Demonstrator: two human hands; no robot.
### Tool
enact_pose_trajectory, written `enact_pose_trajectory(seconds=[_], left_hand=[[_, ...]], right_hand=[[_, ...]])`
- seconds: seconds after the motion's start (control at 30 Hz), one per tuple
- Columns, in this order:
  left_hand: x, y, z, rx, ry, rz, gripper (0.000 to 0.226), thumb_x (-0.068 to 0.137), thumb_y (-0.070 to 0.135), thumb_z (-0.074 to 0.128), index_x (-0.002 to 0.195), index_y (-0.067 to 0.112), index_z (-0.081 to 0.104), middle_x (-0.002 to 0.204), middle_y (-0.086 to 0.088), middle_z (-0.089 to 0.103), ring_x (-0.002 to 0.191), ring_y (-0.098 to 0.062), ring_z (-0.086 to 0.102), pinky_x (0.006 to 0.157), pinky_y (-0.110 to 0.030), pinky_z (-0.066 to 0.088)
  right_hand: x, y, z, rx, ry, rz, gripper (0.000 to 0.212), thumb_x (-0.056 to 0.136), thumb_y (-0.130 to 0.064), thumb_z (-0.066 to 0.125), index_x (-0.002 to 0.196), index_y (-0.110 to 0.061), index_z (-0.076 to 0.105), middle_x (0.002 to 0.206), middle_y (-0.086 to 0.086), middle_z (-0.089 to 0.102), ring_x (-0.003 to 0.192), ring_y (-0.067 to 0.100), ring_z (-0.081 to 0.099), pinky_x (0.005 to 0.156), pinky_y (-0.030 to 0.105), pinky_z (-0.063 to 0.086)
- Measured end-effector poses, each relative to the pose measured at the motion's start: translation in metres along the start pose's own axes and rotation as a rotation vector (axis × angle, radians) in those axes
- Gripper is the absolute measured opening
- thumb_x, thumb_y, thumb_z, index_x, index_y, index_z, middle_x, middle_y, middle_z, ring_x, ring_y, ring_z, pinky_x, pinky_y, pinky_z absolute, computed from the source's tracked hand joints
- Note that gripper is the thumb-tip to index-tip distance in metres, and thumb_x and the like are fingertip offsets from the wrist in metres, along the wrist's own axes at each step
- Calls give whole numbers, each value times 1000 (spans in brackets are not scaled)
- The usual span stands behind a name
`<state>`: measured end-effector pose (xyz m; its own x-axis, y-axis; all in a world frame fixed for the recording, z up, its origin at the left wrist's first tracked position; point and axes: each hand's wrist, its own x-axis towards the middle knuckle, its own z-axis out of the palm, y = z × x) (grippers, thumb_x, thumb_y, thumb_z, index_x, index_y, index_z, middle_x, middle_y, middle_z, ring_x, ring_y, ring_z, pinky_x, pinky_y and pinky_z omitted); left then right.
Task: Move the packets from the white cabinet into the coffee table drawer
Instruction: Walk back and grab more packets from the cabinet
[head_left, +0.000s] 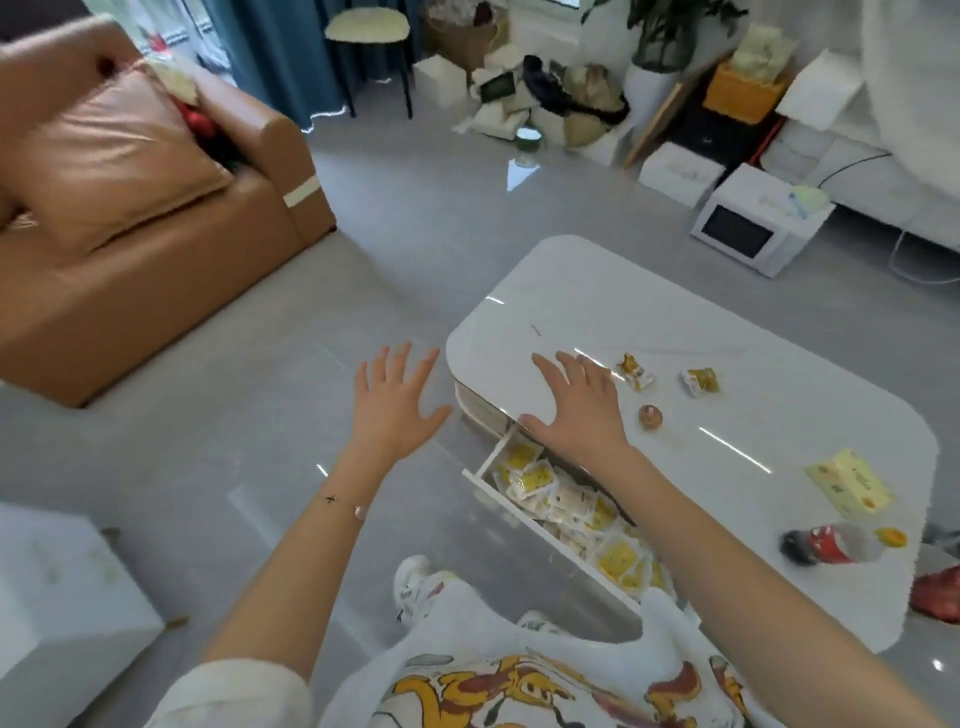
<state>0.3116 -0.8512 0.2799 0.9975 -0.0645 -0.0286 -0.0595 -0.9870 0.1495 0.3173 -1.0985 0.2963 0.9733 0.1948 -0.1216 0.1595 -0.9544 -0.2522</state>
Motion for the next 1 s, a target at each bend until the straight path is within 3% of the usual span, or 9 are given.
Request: enact_pose_trajectory(seconds=[0.27,0.4,0.5,0.67,0.73,0.8,0.93,1.0], left_hand=[[-55,-164,-32,-26,68,-337,89,73,76,16,151,35,22,158,-8,20,146,-35,11,117,-51,5],[-82,-243,-46,-44,75,-496,82,79,74,31,151,36,20,159,-6,18,147,-32,9,117,-50,5],[-100,-301,-54,-62,103,-594,86,75,76,27,150,35,23,158,-8,22,146,-34,13,117,-52,8],[-120,-356,-57,-88,62,-658,80,84,66,50,151,38,16,160,-5,14,147,-32,6,117,-49,3],[-131,-377,-56,-103,60,-720,80,85,65,50,151,38,14,160,-5,13,147,-31,5,118,-49,3],[-139,-397,-53,-141,38,-807,81,84,69,44,151,39,11,160,-4,10,147,-30,3,118,-48,2],[-142,-437,-46,-157,29,-948,93,68,79,14,151,39,9,160,-5,12,147,-30,3,118,-48,4],[-140,-457,-43,-171,39,-1027,94,67,79,12,152,38,10,160,-4,14,147,-29,5,118,-48,6]], right_hand=[[77,-169,24,15,-89,-283,81,82,-61,57,149,-32,23,156,4,23,145,28,14,115,42,15],[109,-258,45,5,-110,-414,81,81,-64,57,149,-32,26,154,4,29,144,27,19,115,41,16],[132,-324,60,-2,-132,-485,81,80,-64,58,148,-32,28,154,4,29,144,28,19,116,41,15],[165,-400,79,7,-117,-582,82,78,-68,55,148,-33,28,155,3,28,144,30,18,113,43,16],[175,-433,88,-3,-142,-646,82,80,-67,55,148,-33,26,155,3,27,144,29,17,114,43,17],[187,-464,96,-13,-170,-702,82,81,-66,54,149,-33,24,155,3,27,145,29,15,115,44,17],[218,-523,116,-39,-233,-820,81,82,-68,51,150,-33,22,155,2,26,145,28,15,115,43,17],[236,-554,129,-48,-272,-878,80,83,-68,49,150,-32,22,154,1,29,144,28,17,115,42,18]])
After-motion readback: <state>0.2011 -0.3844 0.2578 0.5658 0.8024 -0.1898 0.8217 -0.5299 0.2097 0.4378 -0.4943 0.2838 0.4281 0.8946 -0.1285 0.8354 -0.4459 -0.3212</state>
